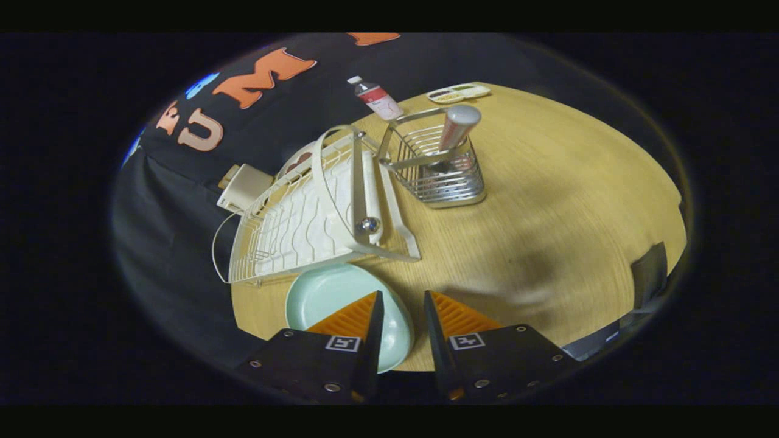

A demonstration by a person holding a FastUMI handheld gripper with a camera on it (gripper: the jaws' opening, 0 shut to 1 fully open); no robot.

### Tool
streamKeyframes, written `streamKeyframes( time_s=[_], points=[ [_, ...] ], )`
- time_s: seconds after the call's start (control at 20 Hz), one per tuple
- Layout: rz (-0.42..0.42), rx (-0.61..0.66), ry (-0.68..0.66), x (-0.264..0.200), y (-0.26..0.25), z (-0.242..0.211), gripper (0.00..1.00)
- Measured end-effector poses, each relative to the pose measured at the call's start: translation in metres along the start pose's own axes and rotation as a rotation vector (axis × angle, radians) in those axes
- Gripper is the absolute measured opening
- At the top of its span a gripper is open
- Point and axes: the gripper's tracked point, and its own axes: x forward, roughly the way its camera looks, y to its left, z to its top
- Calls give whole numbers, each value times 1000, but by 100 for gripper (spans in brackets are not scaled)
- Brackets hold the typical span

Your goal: Take the plate from the dish rack, then take the spoon from the basket and place it into the plate.

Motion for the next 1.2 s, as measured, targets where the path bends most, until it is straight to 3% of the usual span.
streamKeyframes(
  time_s=[0.2,0.55,0.95,1.2],
  points=[
    [-40,-82,-186,-14,-13,44,54],
    [-120,-263,-445,-38,-24,107,56],
    [-125,-338,-511,-35,-16,128,38],
    [-154,-414,-526,-29,-15,134,21]
  ],
)
